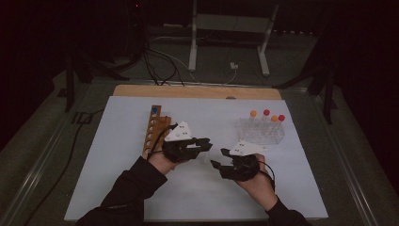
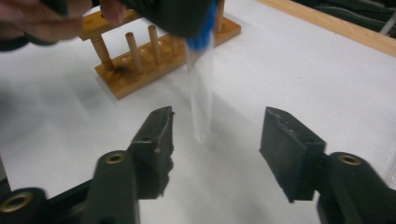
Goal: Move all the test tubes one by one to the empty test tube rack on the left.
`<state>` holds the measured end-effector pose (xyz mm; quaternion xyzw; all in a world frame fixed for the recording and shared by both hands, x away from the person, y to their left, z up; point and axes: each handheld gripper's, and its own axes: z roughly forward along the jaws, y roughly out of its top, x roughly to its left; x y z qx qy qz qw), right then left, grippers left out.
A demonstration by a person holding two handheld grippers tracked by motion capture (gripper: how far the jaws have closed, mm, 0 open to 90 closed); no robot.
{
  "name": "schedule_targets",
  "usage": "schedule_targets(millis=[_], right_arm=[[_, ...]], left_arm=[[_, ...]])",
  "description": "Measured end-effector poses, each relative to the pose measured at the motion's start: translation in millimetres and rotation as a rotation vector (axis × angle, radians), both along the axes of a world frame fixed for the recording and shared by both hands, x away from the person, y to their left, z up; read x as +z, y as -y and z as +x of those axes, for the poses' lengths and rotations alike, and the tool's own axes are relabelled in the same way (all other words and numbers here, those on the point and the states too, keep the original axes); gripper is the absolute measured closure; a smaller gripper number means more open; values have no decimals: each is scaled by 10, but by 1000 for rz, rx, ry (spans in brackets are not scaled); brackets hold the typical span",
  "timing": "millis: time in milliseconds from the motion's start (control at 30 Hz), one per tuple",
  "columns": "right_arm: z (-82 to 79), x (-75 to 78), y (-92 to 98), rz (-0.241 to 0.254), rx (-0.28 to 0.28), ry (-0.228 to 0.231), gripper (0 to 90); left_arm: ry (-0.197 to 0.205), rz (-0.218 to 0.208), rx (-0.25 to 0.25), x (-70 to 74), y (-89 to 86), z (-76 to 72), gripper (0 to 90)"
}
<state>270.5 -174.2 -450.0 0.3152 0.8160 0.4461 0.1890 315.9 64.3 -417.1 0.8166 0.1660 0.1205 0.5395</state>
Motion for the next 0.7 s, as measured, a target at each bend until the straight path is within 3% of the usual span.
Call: schedule_targets(millis=[400, 533, 700], right_arm=[[-21, 36, 42, 34, -33, 8, 189], [-13, 47, 63, 45, -50, 7, 117], [0, 46, 82, 49, -70, 7, 19]], left_arm=[[8, -60, 148, 258, -557, 143, 774], [24, -48, 198, 332, -725, 193, 774], [47, -63, 260, 446, -926, 266, 774]])
